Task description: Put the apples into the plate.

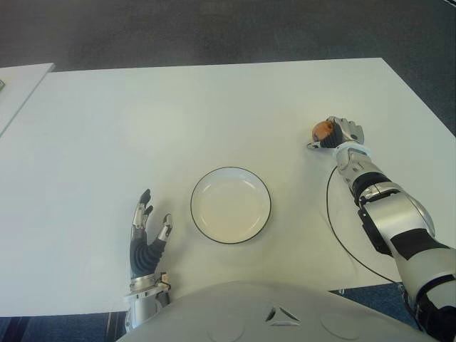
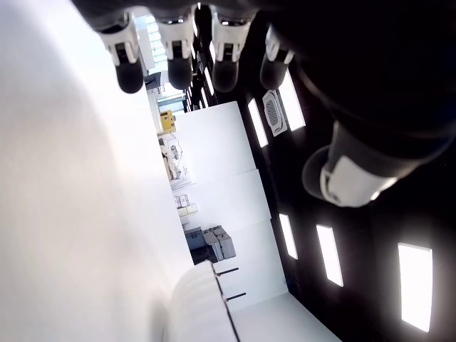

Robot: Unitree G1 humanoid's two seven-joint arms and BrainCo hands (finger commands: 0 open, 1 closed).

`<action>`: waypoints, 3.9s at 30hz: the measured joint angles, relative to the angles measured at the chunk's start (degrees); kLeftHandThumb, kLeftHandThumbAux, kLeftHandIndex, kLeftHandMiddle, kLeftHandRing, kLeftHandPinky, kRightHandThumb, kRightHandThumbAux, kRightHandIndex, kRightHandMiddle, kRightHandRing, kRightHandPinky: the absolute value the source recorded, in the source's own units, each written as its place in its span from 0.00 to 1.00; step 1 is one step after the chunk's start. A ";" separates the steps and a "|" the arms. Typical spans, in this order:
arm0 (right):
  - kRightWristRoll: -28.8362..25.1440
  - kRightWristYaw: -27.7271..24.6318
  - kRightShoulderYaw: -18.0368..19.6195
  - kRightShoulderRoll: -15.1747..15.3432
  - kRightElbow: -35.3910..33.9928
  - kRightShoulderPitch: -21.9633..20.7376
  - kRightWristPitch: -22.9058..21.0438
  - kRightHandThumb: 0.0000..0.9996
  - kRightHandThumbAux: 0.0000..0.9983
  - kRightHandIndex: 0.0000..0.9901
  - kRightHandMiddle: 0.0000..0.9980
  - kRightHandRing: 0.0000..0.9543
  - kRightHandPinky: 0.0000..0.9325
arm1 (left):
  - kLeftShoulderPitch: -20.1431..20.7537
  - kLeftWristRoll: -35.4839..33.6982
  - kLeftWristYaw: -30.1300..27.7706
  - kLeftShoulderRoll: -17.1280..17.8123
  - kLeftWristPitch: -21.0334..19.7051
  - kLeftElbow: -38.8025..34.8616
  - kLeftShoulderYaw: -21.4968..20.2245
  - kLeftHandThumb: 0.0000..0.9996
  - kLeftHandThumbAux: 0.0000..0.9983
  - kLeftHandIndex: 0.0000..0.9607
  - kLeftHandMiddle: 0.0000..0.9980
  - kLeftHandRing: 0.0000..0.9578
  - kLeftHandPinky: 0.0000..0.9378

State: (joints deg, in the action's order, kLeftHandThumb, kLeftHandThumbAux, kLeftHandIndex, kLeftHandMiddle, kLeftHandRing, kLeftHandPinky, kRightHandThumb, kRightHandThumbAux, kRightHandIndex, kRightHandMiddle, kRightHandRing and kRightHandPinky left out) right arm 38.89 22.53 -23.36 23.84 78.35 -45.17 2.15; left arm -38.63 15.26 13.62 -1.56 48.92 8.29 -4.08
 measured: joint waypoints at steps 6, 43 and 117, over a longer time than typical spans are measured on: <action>0.01 -0.03 0.08 0.06 0.04 0.00 0.27 0.72 0.71 0.45 0.73 0.73 0.66 | 0.55 -0.02 0.13 0.03 0.85 0.70 -0.02 0.00 0.59 0.09 0.06 0.07 0.10; 0.21 -1.51 0.92 0.61 0.52 -1.76 0.87 0.72 0.71 0.45 0.73 0.74 0.73 | 0.27 -1.70 -0.19 0.98 -1.38 -0.31 0.30 0.02 0.60 0.07 0.06 0.08 0.09; 0.09 -6.35 -2.91 -1.22 -31.93 -5.73 32.22 0.73 0.71 0.45 0.87 0.88 0.90 | 4.83 -4.87 -2.59 0.00 -4.29 0.78 2.31 0.00 0.55 0.12 0.09 0.13 0.23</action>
State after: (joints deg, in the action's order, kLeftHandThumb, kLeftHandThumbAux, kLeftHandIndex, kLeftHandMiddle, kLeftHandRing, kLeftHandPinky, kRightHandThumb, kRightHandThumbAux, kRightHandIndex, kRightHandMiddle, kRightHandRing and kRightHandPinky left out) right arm 38.99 16.19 -26.27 22.62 46.43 -50.90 34.37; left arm -33.80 10.40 11.03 -1.56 44.63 9.07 -1.78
